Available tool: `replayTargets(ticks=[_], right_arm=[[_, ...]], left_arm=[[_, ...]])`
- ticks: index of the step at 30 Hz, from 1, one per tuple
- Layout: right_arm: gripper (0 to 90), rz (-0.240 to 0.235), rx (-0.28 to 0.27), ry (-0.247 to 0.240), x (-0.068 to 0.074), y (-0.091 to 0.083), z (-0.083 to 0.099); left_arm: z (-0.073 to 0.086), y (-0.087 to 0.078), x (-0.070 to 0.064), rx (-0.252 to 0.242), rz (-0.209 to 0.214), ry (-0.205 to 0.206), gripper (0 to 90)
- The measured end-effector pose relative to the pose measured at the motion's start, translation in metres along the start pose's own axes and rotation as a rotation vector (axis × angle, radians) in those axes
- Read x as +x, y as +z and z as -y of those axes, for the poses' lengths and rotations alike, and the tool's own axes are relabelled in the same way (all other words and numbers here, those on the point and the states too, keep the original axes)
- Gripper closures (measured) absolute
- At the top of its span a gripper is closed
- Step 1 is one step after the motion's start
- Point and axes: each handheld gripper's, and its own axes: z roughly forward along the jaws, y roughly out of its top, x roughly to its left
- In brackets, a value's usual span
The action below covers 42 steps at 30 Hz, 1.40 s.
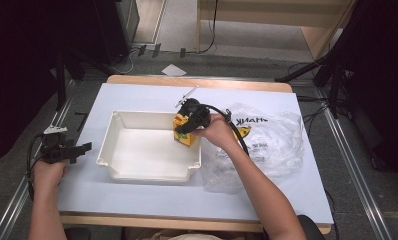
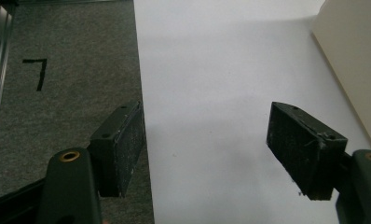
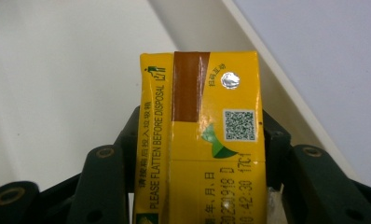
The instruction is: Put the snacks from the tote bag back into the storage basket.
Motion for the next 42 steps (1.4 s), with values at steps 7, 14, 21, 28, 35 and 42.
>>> replayTargets(ticks=[7,14,21,28,35,42], right_arm=[[46.2,-0.017,-0.003,0.005,0.001,-0.006,-0.001],[44.2,-0.017,-0.059,0.014,0.004,-0.034,-0.001],[43.4,-0.005,-0.075,0.019,0.01,-0.051,0.002],[43.9,-0.022,-0.089,0.013,0.016,-0.064,0.005],[45.7,-0.077,-0.125,-0.009,0.027,-0.066,0.009],[53.2,-0.107,-0.133,-0.014,0.037,-0.062,0.012]], left_arm=[[-0.001,0.002,-0.001,0.004,-0.009,0.003,24.0],[-0.004,0.005,-0.003,0.009,-0.003,0.012,24.0],[-0.008,0.008,-0.003,0.016,0.0,0.012,23.9],[-0.011,0.011,-0.003,0.013,0.005,0.01,23.7],[-0.014,0.013,-0.003,0.008,0.008,0.006,23.4],[-0.019,0.017,-0.004,0.003,0.014,0.009,23.4]])
